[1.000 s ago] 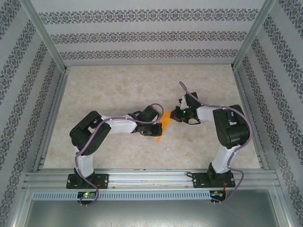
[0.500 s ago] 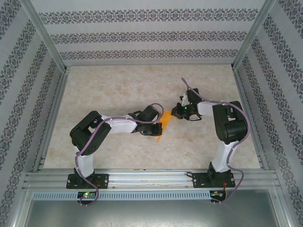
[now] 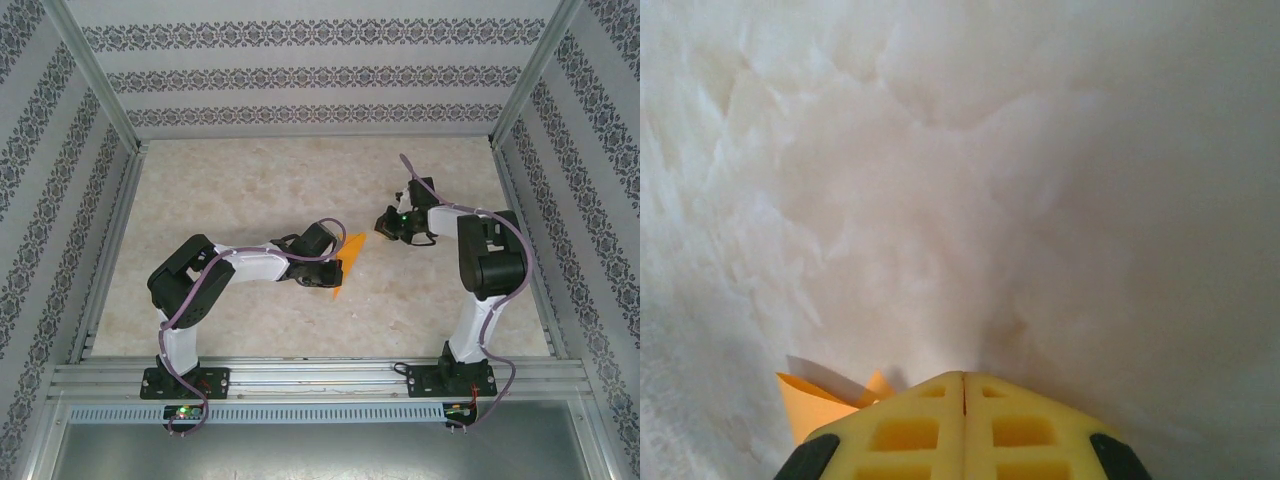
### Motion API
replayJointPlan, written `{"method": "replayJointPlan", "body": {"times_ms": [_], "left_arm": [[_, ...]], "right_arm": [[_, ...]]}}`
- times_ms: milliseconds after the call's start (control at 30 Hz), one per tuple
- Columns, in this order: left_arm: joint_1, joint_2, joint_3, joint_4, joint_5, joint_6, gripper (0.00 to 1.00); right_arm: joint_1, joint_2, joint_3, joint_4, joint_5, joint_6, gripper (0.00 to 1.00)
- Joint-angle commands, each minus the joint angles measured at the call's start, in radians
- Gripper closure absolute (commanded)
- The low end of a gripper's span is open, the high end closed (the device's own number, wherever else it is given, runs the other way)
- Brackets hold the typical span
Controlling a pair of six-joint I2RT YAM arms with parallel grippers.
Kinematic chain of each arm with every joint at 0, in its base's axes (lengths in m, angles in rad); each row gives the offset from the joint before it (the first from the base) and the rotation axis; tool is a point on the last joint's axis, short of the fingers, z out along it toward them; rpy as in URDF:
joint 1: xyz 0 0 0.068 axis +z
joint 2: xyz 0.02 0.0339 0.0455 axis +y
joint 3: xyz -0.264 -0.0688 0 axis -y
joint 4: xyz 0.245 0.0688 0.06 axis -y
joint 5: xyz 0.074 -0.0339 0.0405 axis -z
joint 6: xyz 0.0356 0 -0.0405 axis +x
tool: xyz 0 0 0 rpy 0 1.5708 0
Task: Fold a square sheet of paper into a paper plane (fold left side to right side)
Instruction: Fold the wing for the fifth time at the center of the table.
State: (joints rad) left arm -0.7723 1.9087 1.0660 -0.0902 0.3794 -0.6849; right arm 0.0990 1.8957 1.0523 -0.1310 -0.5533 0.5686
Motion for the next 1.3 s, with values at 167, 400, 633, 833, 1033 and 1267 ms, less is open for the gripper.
{"method": "replayJointPlan", "body": {"times_ms": [167, 400, 633, 833, 1033, 1267], "left_arm": [[-0.01, 0.052, -0.062, -0.176, -0.06, 0.004, 1.0], [-0.009, 0.047, -0.067, -0.167, -0.057, 0.006, 1.0], [-0.009, 0.028, -0.07, -0.157, -0.055, 0.003, 1.0], [-0.003, -0.009, -0.047, -0.155, -0.029, 0.011, 1.0], [0.011, -0.079, -0.008, -0.168, 0.009, 0.027, 1.0], [0.011, -0.119, 0.052, -0.123, 0.124, 0.044, 1.0]], "right_arm": [[0.071, -0.226, -0.152, 0.042, -0.042, 0.056, 1.0], [0.155, -0.153, -0.14, 0.113, -0.062, 0.112, 1.0], [0.162, -0.043, -0.062, 0.091, -0.034, 0.096, 1.0], [0.148, 0.033, -0.069, 0.044, -0.007, 0.08, 1.0], [0.141, 0.05, -0.106, 0.027, 0.0, 0.066, 1.0], [0.143, 0.029, -0.134, 0.041, -0.005, 0.077, 1.0]]}}
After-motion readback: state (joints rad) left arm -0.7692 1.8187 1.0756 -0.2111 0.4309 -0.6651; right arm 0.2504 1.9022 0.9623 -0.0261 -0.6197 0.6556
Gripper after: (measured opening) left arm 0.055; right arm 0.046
